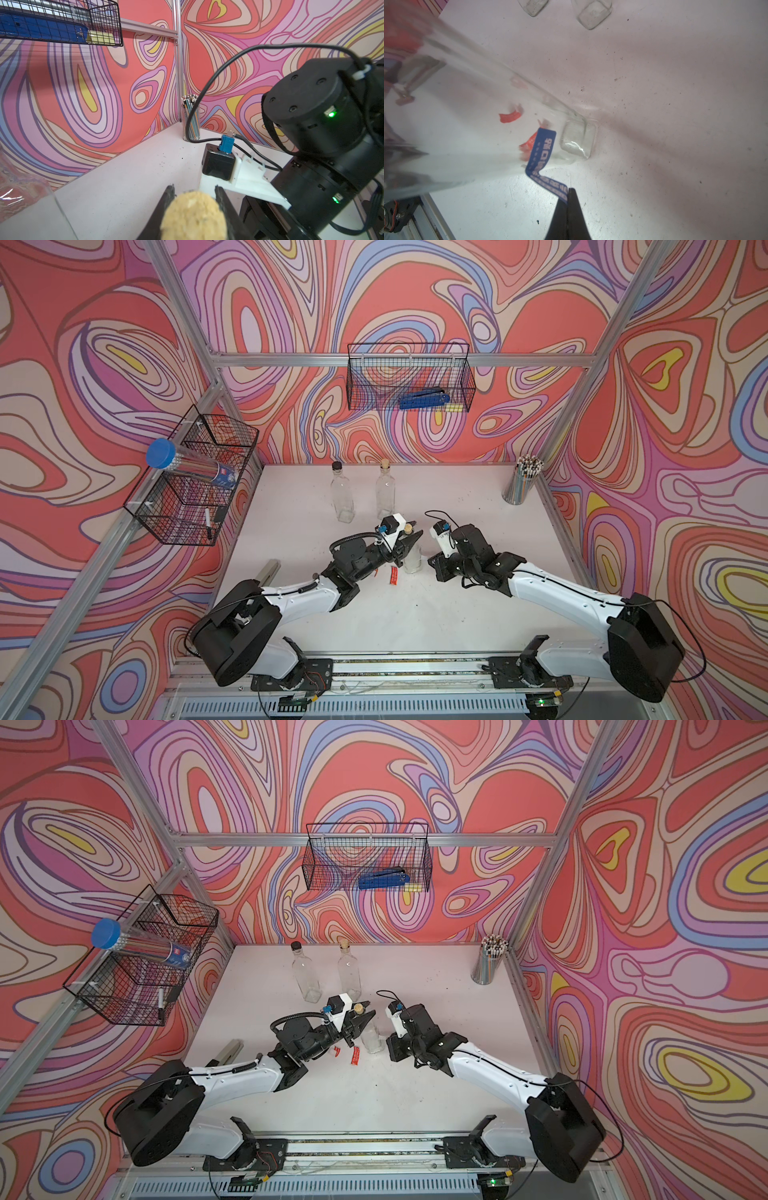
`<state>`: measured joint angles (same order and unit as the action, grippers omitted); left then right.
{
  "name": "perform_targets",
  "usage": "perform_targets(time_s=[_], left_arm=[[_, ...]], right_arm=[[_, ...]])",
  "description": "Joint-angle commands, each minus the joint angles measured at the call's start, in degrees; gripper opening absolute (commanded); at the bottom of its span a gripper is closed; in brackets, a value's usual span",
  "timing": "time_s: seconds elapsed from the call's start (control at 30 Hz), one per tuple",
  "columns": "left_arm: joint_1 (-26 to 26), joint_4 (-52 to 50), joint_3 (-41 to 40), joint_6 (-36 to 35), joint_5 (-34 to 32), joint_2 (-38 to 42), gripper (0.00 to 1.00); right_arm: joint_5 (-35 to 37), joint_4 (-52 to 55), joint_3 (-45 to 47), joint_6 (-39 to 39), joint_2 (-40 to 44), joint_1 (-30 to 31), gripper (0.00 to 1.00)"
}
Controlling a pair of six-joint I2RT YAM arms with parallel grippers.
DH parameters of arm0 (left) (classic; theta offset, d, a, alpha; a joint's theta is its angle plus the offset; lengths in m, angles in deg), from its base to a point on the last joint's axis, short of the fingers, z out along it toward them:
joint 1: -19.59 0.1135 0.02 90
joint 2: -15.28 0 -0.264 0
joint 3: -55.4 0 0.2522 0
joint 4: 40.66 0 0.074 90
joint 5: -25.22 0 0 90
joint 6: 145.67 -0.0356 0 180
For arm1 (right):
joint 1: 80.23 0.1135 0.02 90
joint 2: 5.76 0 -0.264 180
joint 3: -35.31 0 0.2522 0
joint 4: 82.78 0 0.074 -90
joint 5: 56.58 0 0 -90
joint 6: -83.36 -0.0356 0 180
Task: Remove the label from the bottle
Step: Tear open the label from the bottle.
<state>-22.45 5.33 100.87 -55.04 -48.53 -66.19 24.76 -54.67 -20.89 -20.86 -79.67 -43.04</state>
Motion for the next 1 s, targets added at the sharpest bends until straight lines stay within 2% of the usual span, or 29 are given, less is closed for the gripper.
perform_targets(time_s=[0.0, 0.97], left_arm=[[0.64, -12.93, -4.24, -1.61, 0.60, -2.89, 0.00], [1.00, -11.43, -6.13, -3.03, 3.03, -2.49, 0.00]], right_arm=[[2.39, 1.12, -0.46, -0.11, 0.81, -0.19, 0.00], [3.56, 1.38, -0.54, -0.36, -0.01, -0.19, 0.00]])
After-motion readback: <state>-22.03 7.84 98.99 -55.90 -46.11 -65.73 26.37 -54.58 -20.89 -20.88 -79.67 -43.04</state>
